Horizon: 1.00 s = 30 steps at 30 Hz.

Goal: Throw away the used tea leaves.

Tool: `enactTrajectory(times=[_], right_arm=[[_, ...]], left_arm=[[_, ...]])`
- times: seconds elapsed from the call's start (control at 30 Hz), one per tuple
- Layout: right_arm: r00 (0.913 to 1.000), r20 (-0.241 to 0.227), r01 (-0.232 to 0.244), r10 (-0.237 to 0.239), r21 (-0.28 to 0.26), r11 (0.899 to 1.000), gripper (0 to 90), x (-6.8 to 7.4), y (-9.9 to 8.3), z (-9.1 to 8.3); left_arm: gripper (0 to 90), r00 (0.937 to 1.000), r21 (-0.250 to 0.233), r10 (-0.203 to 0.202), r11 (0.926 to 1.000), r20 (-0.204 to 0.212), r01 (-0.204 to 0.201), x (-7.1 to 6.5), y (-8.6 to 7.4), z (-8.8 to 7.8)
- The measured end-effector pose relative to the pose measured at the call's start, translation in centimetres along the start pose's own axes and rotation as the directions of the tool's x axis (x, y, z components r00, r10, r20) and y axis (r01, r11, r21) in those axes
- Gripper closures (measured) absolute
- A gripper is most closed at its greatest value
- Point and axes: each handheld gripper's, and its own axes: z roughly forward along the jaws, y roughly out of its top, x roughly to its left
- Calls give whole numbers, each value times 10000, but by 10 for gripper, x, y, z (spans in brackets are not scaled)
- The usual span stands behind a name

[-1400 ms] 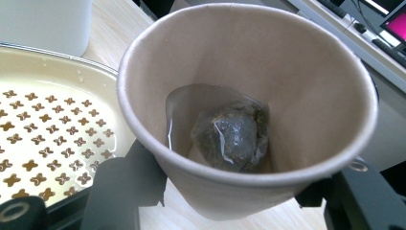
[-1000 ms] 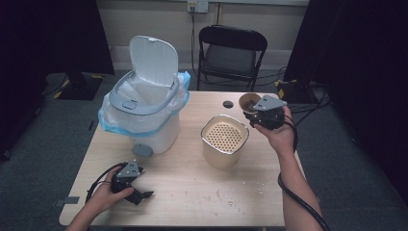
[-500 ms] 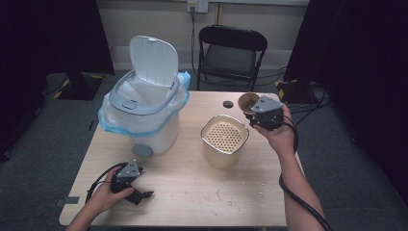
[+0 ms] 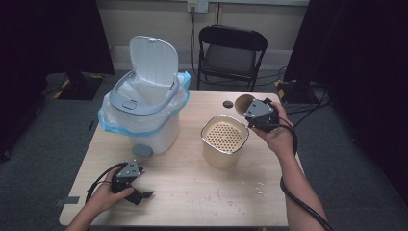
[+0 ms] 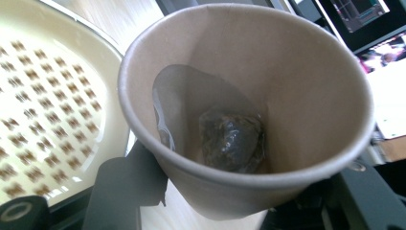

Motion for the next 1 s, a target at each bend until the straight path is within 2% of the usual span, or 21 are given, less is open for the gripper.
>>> enactTrajectory(times=[0.03,0.17,0.23,0.37,0.43,0.57,0.73,0.83,0.9,1.0], right_arm=[[9997,64,221,-222,173,9996,435,1,1,0],[9983,176,559,-564,290,9980,436,1,3,-1],[9958,297,848,-867,588,9947,436,2,4,-1],[9930,430,1068,-1097,630,9923,437,4,5,-1],[9861,573,1513,-1561,805,9852,437,5,6,-2],[9853,619,1549,-1595,729,9852,437,5,6,-3],[9734,772,2082,-2158,965,9733,438,6,7,-6],[9697,800,2228,-2308,976,9700,438,7,8,-7],[9623,837,2494,-2587,1068,9625,438,9,9,-7],[9365,921,3238,-3385,1442,9351,438,14,10,-6]], left_arm=[[1,10000,7,11,10000,0,-11,0,0,0],[1,10000,0,4,10000,-1,-4,0,0,0],[0,10000,-27,-2,10000,50,2,0,0,0],[0,10000,-28,-3,10000,47,3,0,0,0],[0,10000,-18,61,10000,8,-61,0,0,0],[0,10000,-27,-2,10000,48,2,0,0,0],[0,10000,-23,60,10000,5,-60,0,0,0],[0,10000,-22,62,10000,8,-62,1,0,0],[0,10000,-20,64,10000,4,-64,1,0,0],[0,10000,-10,76,10000,8,-76,1,0,0]])
